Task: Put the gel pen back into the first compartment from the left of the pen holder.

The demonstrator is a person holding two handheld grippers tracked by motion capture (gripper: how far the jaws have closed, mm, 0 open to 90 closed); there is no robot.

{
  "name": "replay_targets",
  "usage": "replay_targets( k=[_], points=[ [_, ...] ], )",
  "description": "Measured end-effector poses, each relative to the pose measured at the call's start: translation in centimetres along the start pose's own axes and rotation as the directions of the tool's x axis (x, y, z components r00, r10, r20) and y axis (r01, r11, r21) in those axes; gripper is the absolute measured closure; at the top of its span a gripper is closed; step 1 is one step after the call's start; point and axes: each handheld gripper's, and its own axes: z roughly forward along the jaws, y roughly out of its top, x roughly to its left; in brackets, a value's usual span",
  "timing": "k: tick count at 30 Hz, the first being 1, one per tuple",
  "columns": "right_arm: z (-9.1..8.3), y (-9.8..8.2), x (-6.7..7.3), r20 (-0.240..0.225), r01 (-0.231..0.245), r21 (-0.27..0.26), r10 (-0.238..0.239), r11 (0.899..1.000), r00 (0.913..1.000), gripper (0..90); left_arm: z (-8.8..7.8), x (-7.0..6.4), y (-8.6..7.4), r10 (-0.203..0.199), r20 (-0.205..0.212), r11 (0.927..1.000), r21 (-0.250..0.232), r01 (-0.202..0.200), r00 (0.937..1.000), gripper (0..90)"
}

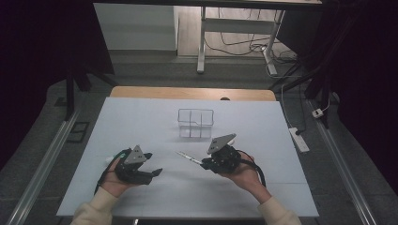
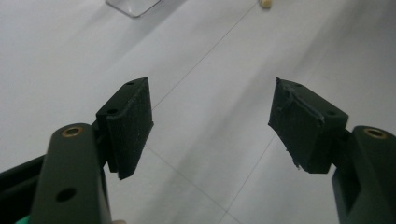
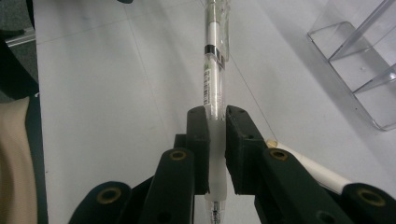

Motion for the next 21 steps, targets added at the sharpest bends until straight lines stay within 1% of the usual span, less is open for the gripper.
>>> replay_targets(
  k=[4,9,14,21],
  points=[
    [0.3,0.1,0.0,-0.006,0.002,0.007,-0.002,1.000,1.0000,79.1,0.2,-0.3,0.5,0.014,0.006,0.9999,-0.006,-0.014,0.9999,29.4],
    [0.7,0.2,0.0,-0.016,0.005,0.015,-0.005,1.000,0.9999,79.1,0.4,-1.0,1.2,0.052,0.014,0.9986,-0.008,-0.052,0.9985,29.5],
    [1.0,0.2,0.0,-0.021,0.008,0.026,-0.007,1.000,0.9997,79.2,0.8,-1.6,2.0,0.086,0.010,0.9962,-0.014,-0.086,0.9962,29.3],
    [1.4,0.2,0.0,-0.029,0.006,0.038,-0.005,0.999,0.9996,79.1,1.2,-2.1,3.1,0.114,0.010,0.9933,-0.019,-0.114,0.9934,28.6]
  ],
)
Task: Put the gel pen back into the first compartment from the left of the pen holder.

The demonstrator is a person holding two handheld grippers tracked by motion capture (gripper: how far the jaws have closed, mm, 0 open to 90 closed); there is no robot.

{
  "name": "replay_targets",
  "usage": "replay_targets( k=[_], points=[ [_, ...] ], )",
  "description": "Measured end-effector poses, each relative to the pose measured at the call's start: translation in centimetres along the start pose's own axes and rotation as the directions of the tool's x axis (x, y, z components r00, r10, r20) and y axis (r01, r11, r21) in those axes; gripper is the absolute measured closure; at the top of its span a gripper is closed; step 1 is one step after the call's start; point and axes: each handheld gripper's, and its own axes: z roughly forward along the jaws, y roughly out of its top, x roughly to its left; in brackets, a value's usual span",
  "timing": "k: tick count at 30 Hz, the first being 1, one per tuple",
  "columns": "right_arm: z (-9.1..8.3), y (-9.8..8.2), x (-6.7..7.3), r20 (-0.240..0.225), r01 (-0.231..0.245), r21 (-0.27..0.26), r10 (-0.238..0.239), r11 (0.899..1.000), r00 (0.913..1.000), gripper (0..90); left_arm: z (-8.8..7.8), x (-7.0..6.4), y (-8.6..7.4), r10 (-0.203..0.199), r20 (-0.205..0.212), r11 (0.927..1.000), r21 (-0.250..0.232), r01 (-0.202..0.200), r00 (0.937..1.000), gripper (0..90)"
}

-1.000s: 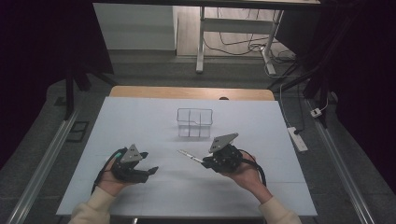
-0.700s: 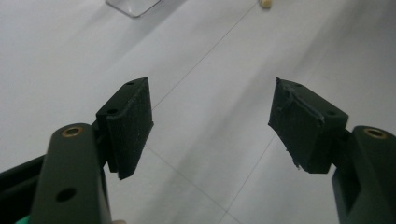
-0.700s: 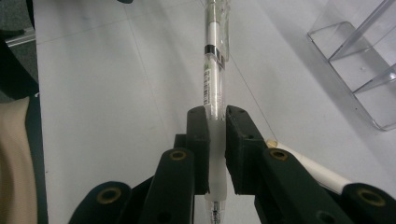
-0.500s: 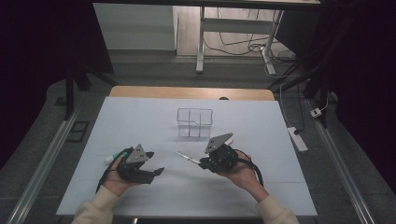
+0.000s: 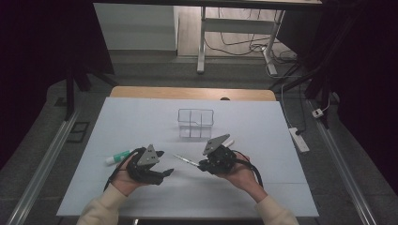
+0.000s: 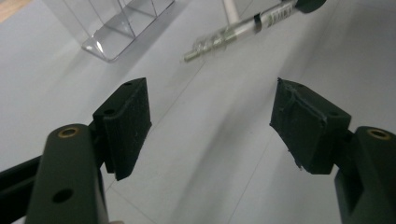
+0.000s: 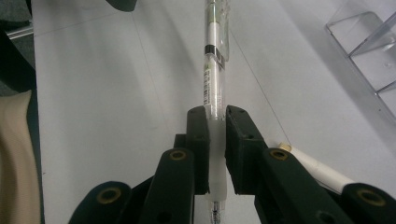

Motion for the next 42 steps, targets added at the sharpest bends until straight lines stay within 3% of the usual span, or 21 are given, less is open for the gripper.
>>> replay_targets(
  k=[11,26,36,42],
  points=[
    [0.4,0.0,0.0,-0.007,-0.003,0.013,0.003,1.000,1.0000,79.1,1.0,-0.7,1.6,0.084,-0.011,0.9960,0.032,-0.084,0.9964,28.9],
    [0.6,0.1,0.0,-0.017,-0.001,0.024,0.001,1.000,0.9999,79.1,2.3,-1.3,2.9,0.155,-0.012,0.9855,0.072,-0.154,0.9878,31.0],
    [0.5,0.0,-0.2,-0.015,-0.002,0.021,0.002,1.000,0.9999,79.1,3.4,-2.2,4.1,0.242,-0.012,0.9651,0.107,-0.239,0.9703,33.0],
    [0.4,0.0,-0.2,-0.028,-0.012,0.016,0.012,1.000,0.9995,79.1,3.9,-2.7,4.2,0.289,-0.018,0.9495,0.132,-0.284,0.9571,40.6]
  ],
)
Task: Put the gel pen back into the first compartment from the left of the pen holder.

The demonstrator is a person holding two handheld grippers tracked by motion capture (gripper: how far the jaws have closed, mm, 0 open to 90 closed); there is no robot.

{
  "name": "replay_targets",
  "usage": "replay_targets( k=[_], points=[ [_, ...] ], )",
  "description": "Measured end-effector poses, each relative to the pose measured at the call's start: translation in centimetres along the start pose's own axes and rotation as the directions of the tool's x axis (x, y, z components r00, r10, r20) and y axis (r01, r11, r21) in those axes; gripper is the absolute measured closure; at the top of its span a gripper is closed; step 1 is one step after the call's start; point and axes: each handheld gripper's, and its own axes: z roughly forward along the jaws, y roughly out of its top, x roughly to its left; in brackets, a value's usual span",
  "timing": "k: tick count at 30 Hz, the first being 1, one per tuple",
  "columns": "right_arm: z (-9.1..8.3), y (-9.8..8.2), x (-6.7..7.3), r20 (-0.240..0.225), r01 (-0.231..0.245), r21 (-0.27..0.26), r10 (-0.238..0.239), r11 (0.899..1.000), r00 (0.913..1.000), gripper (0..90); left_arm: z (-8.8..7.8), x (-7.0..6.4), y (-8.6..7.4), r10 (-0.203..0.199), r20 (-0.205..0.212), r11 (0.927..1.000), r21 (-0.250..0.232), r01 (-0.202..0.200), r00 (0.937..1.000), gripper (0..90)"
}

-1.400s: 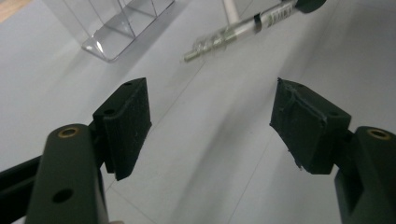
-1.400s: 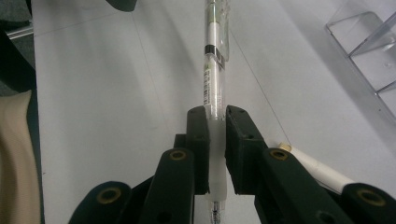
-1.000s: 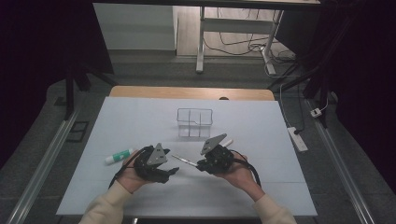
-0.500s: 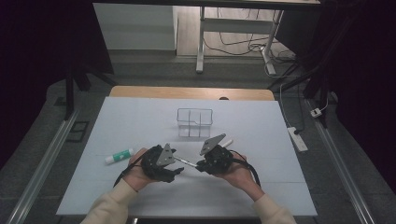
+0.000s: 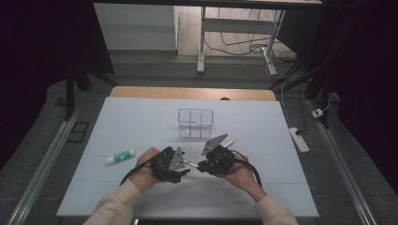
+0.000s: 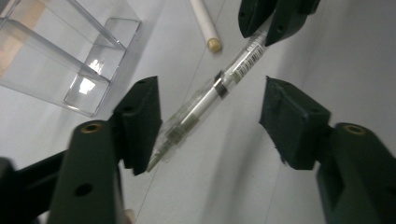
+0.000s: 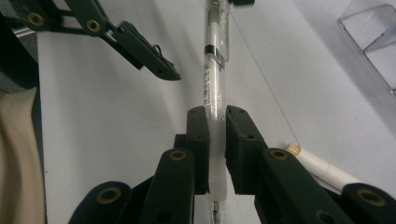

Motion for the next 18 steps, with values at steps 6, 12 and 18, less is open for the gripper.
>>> replay_targets(
  k=[6,12,18],
  points=[
    [-0.15,0.05,-0.08,-0.028,-0.008,-0.014,0.007,1.000,0.9996,79.2,0.25,-0.18,-0.06,0.043,-0.026,0.9986,0.032,-0.042,0.9988,49.7],
    [-0.24,0.15,0.07,-0.047,-0.032,-0.033,0.031,0.999,0.9984,79.2,0.26,-0.30,-0.10,0.075,-0.045,0.9961,0.049,-0.073,0.9961,59.2],
    [-0.56,0.10,-0.05,-0.059,-0.044,-0.084,0.039,0.996,0.9975,78.0,0.31,-0.41,-0.31,0.106,-0.020,0.9926,0.061,-0.105,0.9941,69.9]
  ],
)
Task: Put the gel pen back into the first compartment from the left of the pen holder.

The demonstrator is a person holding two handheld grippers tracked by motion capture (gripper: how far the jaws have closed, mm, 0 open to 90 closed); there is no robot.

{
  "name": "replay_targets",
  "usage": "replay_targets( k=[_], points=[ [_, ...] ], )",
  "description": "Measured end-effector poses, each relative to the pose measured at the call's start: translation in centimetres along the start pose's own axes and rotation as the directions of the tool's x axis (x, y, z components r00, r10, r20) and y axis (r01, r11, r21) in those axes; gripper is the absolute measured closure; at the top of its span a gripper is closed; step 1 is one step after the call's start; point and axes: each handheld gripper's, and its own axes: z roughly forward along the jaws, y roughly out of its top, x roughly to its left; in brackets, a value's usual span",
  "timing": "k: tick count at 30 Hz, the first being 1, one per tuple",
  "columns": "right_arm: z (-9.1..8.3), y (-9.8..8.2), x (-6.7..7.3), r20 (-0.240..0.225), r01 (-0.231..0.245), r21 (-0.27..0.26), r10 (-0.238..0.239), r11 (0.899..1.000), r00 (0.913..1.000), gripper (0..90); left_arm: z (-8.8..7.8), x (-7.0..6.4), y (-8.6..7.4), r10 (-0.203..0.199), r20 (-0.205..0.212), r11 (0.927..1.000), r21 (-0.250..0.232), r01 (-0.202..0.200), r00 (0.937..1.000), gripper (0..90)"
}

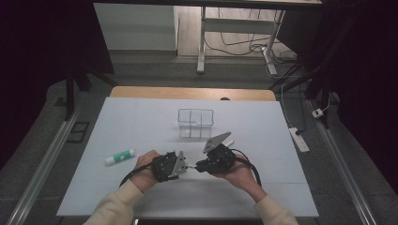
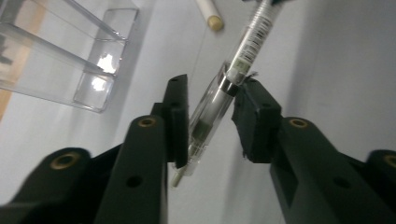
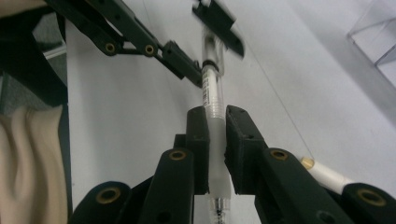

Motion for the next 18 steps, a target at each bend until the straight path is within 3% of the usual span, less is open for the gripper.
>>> replay_targets(
  k=[5,10,14,18],
  points=[
    [-0.7,-0.1,-0.4,0.026,-0.045,-0.090,0.048,0.995,0.9985,71.3,-0.2,-0.1,0.0,0.014,0.048,0.9996,-0.024,-0.013,0.9987,78.1],
    [-1.2,-0.3,-0.5,0.078,-0.048,-0.151,0.061,0.987,0.9951,64.1,-0.1,0.1,-0.1,-0.001,0.049,0.9999,-0.011,0.001,0.9988,79.4],
    [-1.7,-0.4,-0.6,0.122,-0.051,-0.207,0.078,0.977,0.9895,57.1,-0.2,0.4,-0.4,-0.035,0.050,0.9987,-0.034,0.037,0.9981,79.5],
    [-2.3,-0.5,-0.8,0.136,-0.049,-0.253,0.086,0.966,0.9870,52.7,-0.2,0.9,-0.8,-0.069,0.046,0.9968,-0.036,0.071,0.9965,79.5]
  ],
)
